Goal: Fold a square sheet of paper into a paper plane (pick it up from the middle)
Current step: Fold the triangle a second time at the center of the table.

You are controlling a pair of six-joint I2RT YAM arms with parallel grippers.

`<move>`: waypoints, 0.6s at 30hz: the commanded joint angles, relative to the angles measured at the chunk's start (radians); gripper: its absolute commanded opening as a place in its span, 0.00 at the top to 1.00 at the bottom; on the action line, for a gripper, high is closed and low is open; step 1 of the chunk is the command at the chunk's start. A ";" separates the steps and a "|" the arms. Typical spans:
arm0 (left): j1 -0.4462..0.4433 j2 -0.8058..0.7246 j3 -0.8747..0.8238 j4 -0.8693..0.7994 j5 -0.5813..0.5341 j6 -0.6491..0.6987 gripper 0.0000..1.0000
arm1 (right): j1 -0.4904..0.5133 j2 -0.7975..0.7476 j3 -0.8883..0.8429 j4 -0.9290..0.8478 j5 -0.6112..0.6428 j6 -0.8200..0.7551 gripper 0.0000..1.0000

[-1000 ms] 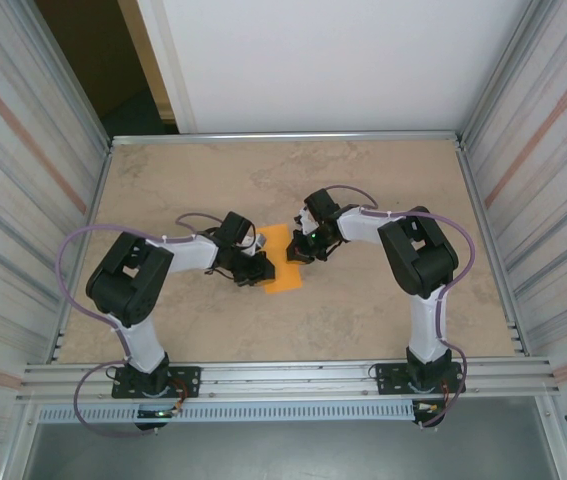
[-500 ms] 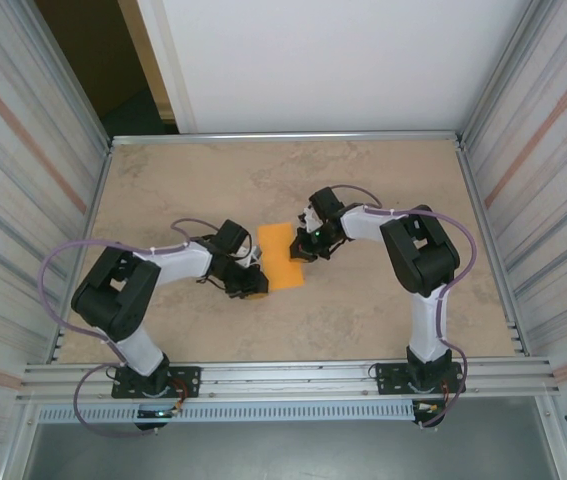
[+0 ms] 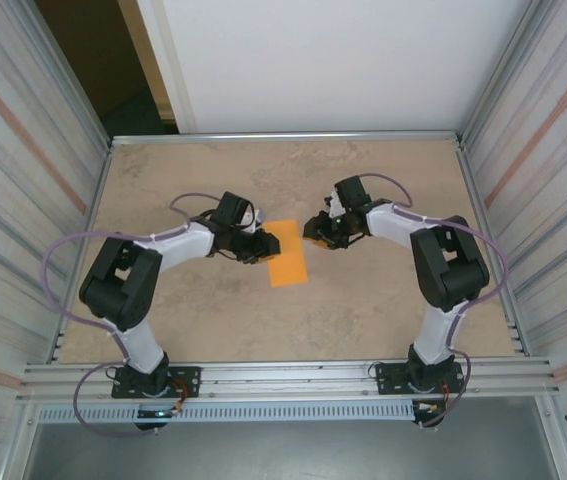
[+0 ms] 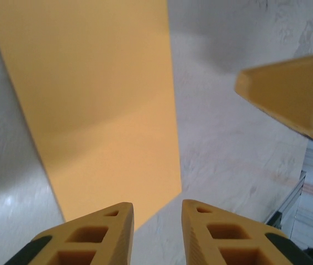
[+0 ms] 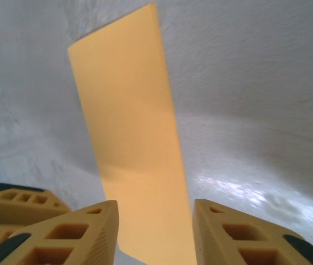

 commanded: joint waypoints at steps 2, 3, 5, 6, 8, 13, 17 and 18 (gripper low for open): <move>0.004 0.064 0.074 0.000 -0.054 -0.026 0.70 | -0.008 -0.055 -0.075 0.000 0.011 0.054 0.58; 0.004 0.083 0.087 -0.010 -0.063 -0.027 0.70 | -0.007 -0.063 -0.089 -0.001 0.005 0.061 0.57; 0.008 0.113 0.101 -0.021 -0.075 -0.036 0.70 | -0.003 -0.073 -0.109 -0.009 -0.008 0.067 0.57; 0.008 0.124 0.101 -0.021 -0.079 -0.043 0.70 | 0.000 -0.077 -0.118 -0.015 -0.008 0.070 0.57; 0.013 0.138 0.097 -0.020 -0.091 -0.056 0.70 | 0.011 -0.087 -0.135 -0.026 -0.011 0.069 0.57; 0.035 0.166 0.087 -0.046 -0.120 -0.126 0.70 | 0.046 -0.088 -0.142 -0.067 -0.016 0.070 0.58; 0.048 0.192 0.073 -0.048 -0.105 -0.172 0.70 | 0.076 -0.086 -0.143 -0.096 -0.007 0.075 0.59; 0.048 0.198 0.073 -0.056 -0.100 -0.175 0.70 | 0.082 -0.086 -0.144 -0.096 -0.010 0.076 0.59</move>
